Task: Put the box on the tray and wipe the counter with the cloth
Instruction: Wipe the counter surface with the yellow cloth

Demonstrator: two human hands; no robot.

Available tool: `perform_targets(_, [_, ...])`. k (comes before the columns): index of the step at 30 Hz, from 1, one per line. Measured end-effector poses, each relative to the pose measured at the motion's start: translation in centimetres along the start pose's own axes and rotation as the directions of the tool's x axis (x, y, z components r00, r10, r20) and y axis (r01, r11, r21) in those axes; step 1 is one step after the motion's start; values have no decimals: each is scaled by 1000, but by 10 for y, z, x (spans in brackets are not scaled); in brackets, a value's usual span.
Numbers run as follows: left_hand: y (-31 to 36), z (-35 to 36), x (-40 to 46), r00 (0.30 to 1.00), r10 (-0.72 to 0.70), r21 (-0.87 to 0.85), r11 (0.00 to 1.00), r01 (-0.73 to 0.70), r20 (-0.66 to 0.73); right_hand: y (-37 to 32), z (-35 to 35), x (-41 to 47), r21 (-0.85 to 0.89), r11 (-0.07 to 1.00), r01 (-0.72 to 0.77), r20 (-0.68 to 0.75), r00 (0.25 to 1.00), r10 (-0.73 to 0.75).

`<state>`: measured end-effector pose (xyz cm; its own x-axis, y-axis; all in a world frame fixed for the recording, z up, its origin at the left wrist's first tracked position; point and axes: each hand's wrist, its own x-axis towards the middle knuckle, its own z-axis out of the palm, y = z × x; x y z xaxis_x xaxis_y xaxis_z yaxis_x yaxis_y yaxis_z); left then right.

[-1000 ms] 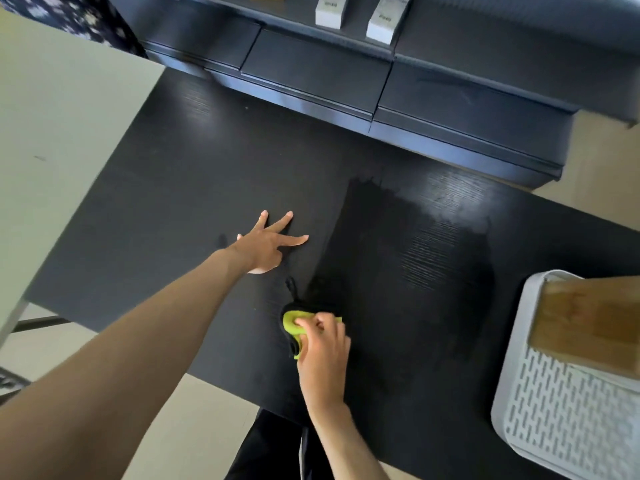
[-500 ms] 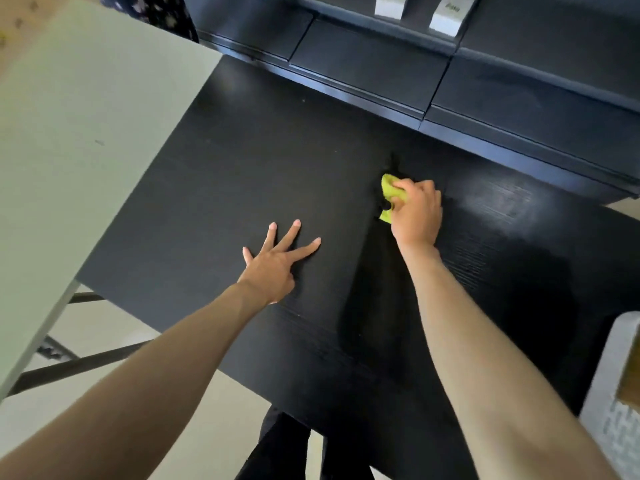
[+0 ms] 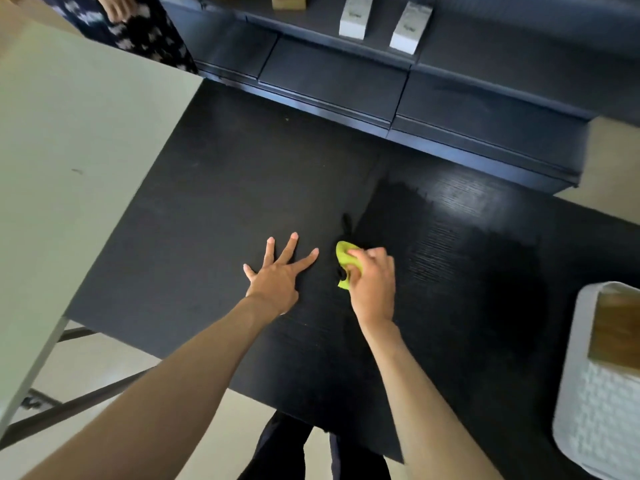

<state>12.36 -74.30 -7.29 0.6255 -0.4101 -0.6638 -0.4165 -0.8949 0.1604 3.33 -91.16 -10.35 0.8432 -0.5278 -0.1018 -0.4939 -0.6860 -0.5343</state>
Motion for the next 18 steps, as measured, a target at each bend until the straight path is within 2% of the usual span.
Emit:
perform_targets(6, [2, 3, -3, 1000, -7, 43, 999, 8, -20, -11, 16, -118, -27, 999, 20, 72, 997, -18])
perform_targets(11, [3, 4, -5, 999, -16, 48, 999, 18, -52, -5, 20, -140, -47, 996, 80, 132, 989, -73])
perform_targets(14, [15, 5, -7, 989, -52, 101, 993, 66, -136, 21, 6, -138, -82, 992, 92, 135, 987, -81])
perform_targets(18, [35, 2, -3, 950, -16, 32, 999, 27, -312, 84, -28, -152, -49, 998, -32, 34, 999, 33])
